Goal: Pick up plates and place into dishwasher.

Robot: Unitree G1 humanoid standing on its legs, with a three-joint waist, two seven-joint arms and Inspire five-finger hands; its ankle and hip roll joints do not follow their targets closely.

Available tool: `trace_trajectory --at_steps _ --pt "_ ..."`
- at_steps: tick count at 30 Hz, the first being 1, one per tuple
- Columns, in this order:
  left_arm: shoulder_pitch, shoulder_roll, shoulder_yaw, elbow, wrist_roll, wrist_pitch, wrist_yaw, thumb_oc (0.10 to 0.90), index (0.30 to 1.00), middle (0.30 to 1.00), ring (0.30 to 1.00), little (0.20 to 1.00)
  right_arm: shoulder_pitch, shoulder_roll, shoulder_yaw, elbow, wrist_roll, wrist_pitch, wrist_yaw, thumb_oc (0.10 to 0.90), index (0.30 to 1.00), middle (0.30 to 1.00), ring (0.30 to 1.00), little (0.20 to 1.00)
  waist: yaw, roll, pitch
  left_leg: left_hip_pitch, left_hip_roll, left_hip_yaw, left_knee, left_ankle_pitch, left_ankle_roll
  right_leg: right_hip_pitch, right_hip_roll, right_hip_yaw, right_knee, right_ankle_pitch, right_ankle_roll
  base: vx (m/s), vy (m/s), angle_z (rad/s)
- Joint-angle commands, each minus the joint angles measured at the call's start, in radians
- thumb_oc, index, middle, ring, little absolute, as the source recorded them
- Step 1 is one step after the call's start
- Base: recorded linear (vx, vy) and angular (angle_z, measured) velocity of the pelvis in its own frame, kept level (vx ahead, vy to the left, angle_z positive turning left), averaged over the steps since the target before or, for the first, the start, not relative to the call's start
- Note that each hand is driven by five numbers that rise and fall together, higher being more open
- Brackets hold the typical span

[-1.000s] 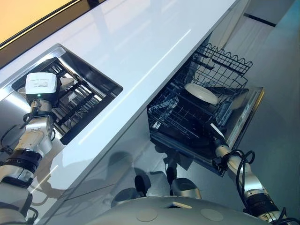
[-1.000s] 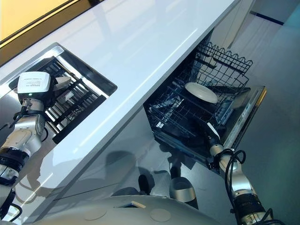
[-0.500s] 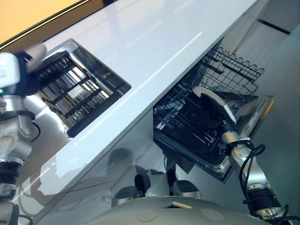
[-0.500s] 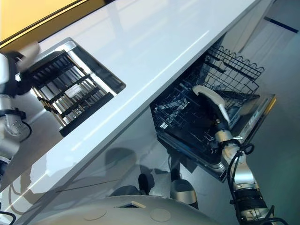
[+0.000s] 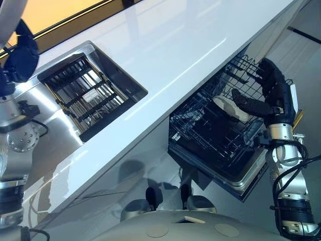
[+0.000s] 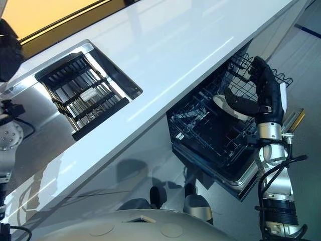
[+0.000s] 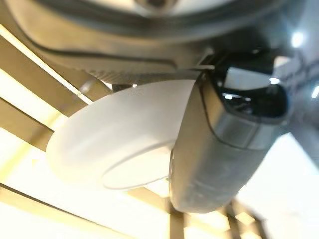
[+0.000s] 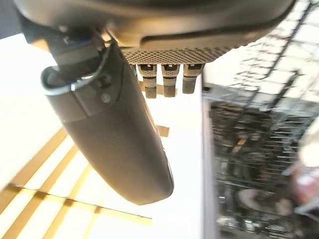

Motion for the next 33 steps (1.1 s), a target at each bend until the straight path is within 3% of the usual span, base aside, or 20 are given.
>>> trace_trajectory --at_steps 1,5,8,13,18,23,27,33 --pt "-0.109 0.042 -0.035 -0.056 -0.101 -0.129 -0.057 0.100 0.300 0.300 0.300 0.200 -0.135 -0.082 -0.064 -0.143 0.043 -0.193 0.025 0.800 0.900 0.900 0.900 0.900 0.000 0.006 -0.130 -0.003 -0.050 -0.070 0.002 -0.107 0.011 -0.024 0.061 -0.037 0.106 -0.160 0.024 0.00 0.000 0.00" --pt "-0.182 0.023 -0.133 -0.080 -0.155 -0.148 -0.198 0.100 0.300 0.300 0.300 0.200 -0.188 -0.106 -0.022 -0.199 0.129 -0.219 0.141 0.800 0.900 0.900 0.900 0.900 0.002 0.007 -0.131 0.000 -0.049 -0.070 0.002 -0.107 0.011 -0.024 0.061 -0.037 0.107 -0.158 0.026 -0.01 -0.005 0.02" --pt "-0.281 0.012 -0.268 -0.055 -0.154 -0.140 -0.302 0.100 0.300 0.300 0.300 0.200 -0.283 -0.113 0.075 -0.225 0.168 -0.199 0.247 0.800 0.900 0.900 0.900 0.900 0.004 0.006 -0.135 0.000 -0.048 -0.064 0.002 -0.107 0.010 -0.023 0.059 -0.040 0.107 -0.157 0.029 0.00 0.000 0.00" --pt "-0.405 0.008 -0.436 0.009 -0.177 -0.134 -0.416 0.100 0.300 0.300 0.300 0.200 -0.425 -0.140 0.205 -0.210 0.110 -0.169 0.260 0.800 0.900 0.900 0.900 0.900 0.009 0.004 -0.141 0.004 -0.048 -0.058 0.002 -0.106 0.009 -0.021 0.058 -0.048 0.112 -0.158 0.031 0.00 0.000 0.00" --pt "-0.482 0.020 -0.546 0.043 -0.247 -0.183 -0.575 0.100 0.300 0.300 0.300 0.200 -0.524 -0.184 0.279 -0.153 0.067 -0.132 0.221 0.800 0.900 0.900 0.900 0.900 0.014 -0.001 -0.145 0.009 -0.049 -0.055 0.003 -0.107 0.010 -0.014 0.059 -0.052 0.110 -0.156 0.031 0.02 -0.007 0.01" --pt "-0.534 0.063 -0.584 0.061 -0.333 -0.206 -0.686 0.100 0.300 0.300 0.300 0.200 -0.578 -0.244 0.295 -0.082 0.015 -0.108 0.181 0.800 0.900 0.900 0.900 0.900 0.014 -0.004 -0.146 0.012 -0.048 -0.052 0.004 -0.107 0.011 -0.009 0.059 -0.055 0.111 -0.156 0.029 0.04 -0.005 0.02" --pt "-0.539 0.073 -0.574 0.073 -0.358 -0.218 -0.715 0.100 0.300 0.300 0.300 0.200 -0.581 -0.265 0.295 -0.045 0.006 -0.079 0.221 0.800 0.900 0.900 0.900 0.900 0.015 -0.005 -0.146 0.011 -0.048 -0.053 0.005 -0.105 0.012 -0.006 0.059 -0.055 0.111 -0.157 0.026 0.03 -0.004 0.01" --pt "-0.552 0.092 -0.569 0.092 -0.361 -0.237 -0.717 0.100 0.300 0.300 0.300 0.200 -0.587 -0.347 0.362 0.008 -0.076 0.096 0.495 0.800 0.900 0.900 0.900 0.900 0.014 -0.015 -0.144 0.015 -0.052 -0.064 0.003 -0.107 0.013 0.001 0.058 -0.060 0.119 -0.170 0.022 0.02 -0.004 0.03"
